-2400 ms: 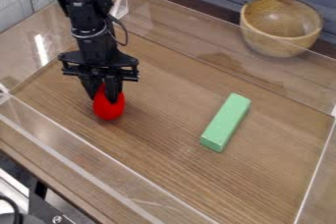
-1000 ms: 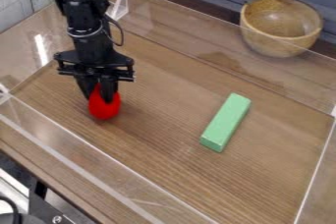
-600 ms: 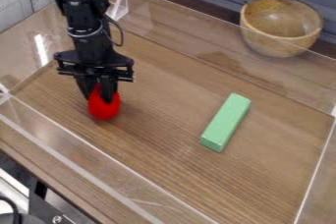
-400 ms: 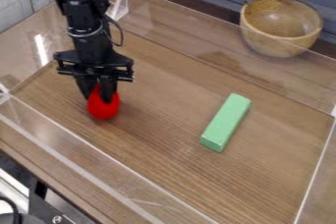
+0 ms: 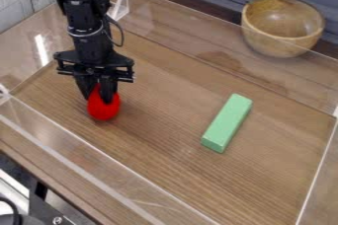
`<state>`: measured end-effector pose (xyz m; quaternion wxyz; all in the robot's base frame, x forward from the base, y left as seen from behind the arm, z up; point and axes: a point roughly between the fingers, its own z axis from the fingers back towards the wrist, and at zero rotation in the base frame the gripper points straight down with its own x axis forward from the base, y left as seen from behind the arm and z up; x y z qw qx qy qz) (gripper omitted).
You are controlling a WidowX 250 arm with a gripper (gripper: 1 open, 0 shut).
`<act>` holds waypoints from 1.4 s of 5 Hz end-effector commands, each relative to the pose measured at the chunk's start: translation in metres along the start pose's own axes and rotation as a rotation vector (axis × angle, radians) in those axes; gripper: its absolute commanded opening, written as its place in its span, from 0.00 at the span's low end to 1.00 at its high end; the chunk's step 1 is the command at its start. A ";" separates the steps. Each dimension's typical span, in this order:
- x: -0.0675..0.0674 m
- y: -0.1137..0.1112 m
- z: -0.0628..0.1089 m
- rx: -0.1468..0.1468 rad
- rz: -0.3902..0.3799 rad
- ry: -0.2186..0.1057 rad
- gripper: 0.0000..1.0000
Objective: Move the red object to the left side of the table
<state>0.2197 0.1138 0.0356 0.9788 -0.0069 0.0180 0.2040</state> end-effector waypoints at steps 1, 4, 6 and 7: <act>0.006 0.007 0.008 0.014 0.017 -0.021 0.00; 0.001 0.012 0.010 0.027 0.016 0.006 0.00; -0.001 0.013 0.012 0.031 0.019 0.019 0.00; -0.003 0.013 0.013 0.033 0.020 0.024 0.00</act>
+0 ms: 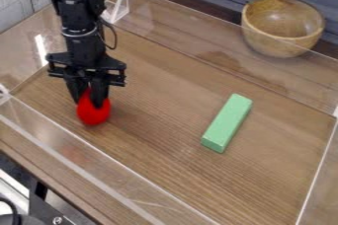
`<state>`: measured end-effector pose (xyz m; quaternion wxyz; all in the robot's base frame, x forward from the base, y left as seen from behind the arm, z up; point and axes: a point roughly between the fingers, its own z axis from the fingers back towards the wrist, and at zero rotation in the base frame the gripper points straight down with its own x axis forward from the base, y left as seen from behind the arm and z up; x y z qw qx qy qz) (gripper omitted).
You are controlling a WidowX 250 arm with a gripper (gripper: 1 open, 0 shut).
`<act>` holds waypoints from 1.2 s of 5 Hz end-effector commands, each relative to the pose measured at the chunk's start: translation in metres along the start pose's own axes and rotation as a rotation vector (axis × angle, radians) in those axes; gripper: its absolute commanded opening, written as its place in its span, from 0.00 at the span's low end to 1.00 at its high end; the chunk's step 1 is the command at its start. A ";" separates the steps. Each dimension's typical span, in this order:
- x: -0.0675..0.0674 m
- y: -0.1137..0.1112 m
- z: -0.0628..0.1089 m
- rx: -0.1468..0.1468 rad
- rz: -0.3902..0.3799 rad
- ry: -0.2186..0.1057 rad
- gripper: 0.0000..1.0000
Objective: Move the red object to the left side of the table
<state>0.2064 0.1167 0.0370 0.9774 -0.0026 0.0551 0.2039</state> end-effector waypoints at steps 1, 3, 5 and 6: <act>0.006 0.006 0.012 0.010 0.020 -0.042 0.00; 0.003 0.006 0.012 0.012 0.022 -0.032 0.00; 0.001 0.005 0.013 0.014 0.022 -0.024 0.00; 0.000 0.005 0.013 0.014 0.022 -0.020 0.00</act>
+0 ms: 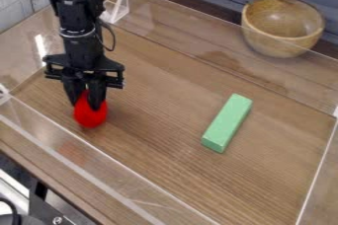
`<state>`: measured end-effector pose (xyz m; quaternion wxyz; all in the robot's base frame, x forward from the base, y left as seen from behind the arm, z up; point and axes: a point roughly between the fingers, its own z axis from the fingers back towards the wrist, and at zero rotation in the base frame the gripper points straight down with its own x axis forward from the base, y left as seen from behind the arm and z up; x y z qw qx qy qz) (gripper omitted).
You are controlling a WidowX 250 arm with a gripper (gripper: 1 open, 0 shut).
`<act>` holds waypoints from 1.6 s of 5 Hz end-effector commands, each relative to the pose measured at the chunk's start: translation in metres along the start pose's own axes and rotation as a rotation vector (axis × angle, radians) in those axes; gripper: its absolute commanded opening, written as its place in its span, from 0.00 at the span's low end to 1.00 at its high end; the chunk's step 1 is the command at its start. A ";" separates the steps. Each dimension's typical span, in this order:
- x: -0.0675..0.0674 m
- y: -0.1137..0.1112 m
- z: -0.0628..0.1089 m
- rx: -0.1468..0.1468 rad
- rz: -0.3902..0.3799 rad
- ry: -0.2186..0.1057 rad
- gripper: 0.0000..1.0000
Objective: Move the red object to the left side of the table
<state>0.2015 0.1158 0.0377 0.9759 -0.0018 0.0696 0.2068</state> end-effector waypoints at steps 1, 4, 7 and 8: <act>0.003 0.004 0.012 0.007 0.016 -0.044 0.00; 0.000 0.004 0.013 0.007 0.016 -0.031 0.00; -0.003 0.003 0.017 0.003 0.015 -0.018 0.00; -0.003 0.002 0.021 0.000 0.012 -0.015 1.00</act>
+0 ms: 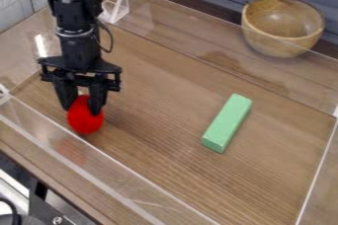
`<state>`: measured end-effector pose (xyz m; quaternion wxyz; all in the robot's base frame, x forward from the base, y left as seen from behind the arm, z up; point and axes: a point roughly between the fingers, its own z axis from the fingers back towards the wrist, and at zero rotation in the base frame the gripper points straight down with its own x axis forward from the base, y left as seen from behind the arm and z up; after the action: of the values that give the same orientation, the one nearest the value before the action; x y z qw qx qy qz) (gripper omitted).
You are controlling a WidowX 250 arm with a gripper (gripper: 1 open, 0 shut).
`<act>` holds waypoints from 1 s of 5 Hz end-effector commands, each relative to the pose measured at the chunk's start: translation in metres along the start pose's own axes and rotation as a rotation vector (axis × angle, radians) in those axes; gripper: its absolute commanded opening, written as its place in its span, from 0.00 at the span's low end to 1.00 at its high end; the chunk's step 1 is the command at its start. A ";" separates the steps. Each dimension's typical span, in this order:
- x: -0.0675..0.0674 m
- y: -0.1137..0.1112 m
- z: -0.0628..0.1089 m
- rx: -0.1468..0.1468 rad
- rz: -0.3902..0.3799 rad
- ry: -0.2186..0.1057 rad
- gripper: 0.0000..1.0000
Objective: Move the red object to the left side of the table
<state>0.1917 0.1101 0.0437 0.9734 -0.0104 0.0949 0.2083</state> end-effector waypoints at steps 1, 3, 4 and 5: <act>0.009 0.002 0.021 0.003 0.007 -0.067 1.00; 0.008 -0.027 0.047 -0.032 0.013 -0.095 1.00; 0.007 -0.050 0.056 -0.056 0.018 -0.111 1.00; 0.001 -0.081 0.061 -0.085 0.006 -0.124 1.00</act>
<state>0.2278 0.0387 0.0873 0.9746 -0.0387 0.0558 0.2135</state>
